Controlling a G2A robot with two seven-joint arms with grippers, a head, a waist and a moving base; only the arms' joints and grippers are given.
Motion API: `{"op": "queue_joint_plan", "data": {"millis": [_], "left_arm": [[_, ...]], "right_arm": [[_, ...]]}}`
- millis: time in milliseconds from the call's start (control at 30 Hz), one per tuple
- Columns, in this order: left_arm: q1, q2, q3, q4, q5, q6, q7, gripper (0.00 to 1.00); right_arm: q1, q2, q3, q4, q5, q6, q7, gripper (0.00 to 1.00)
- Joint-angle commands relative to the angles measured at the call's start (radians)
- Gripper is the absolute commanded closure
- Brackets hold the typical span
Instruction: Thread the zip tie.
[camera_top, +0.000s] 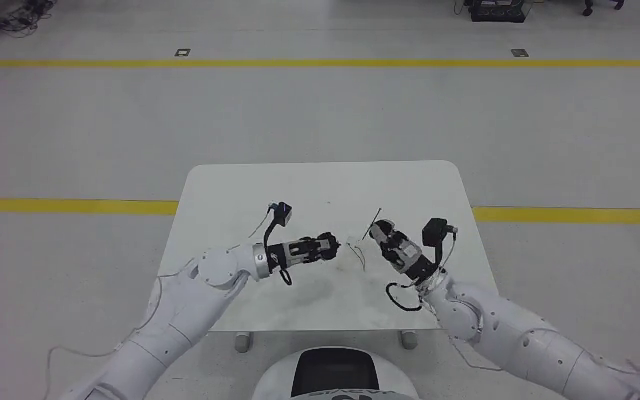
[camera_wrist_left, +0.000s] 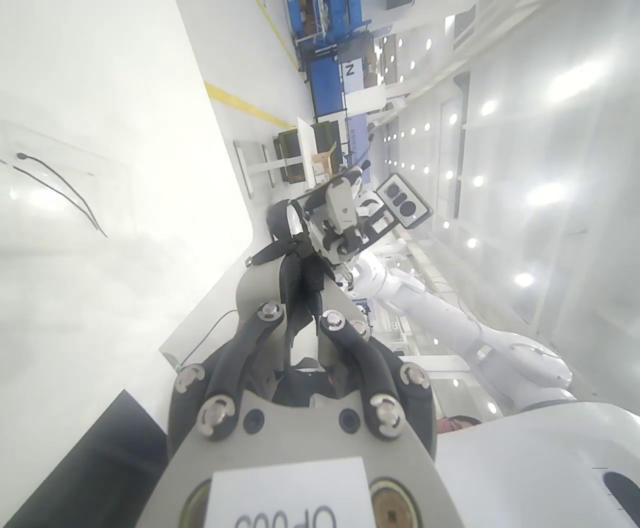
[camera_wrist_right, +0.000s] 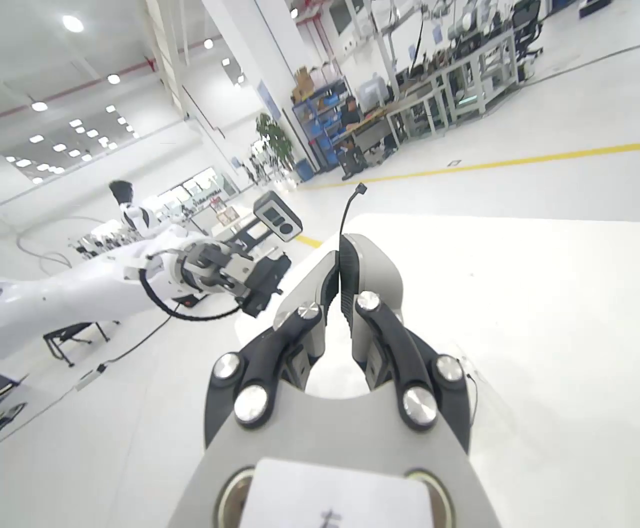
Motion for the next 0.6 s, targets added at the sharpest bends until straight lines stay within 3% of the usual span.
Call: {"op": "queue_joint_plan", "data": {"millis": [0, 67, 233, 567], "left_arm": [[0.021, -0.003, 0.003, -0.012, 0.031, 0.0, 0.057, 1.0], [0.042, -0.008, 0.008, -0.021, 0.043, 0.0, 0.104, 1.0], [0.057, -0.022, 0.021, -0.026, 0.064, 0.0, 0.167, 1.0], [0.057, -0.022, 0.021, -0.026, 0.064, 0.0, 0.167, 1.0]], "right_arm": [[-0.025, -0.004, -0.002, -0.004, -0.018, 0.0, -0.082, 1.0], [-0.044, -0.009, -0.01, -0.002, -0.03, 0.0, -0.134, 1.0], [-0.049, -0.022, -0.026, 0.017, -0.057, 0.0, -0.169, 1.0], [-0.049, -0.022, -0.026, 0.017, -0.057, 0.0, -0.169, 1.0]]}}
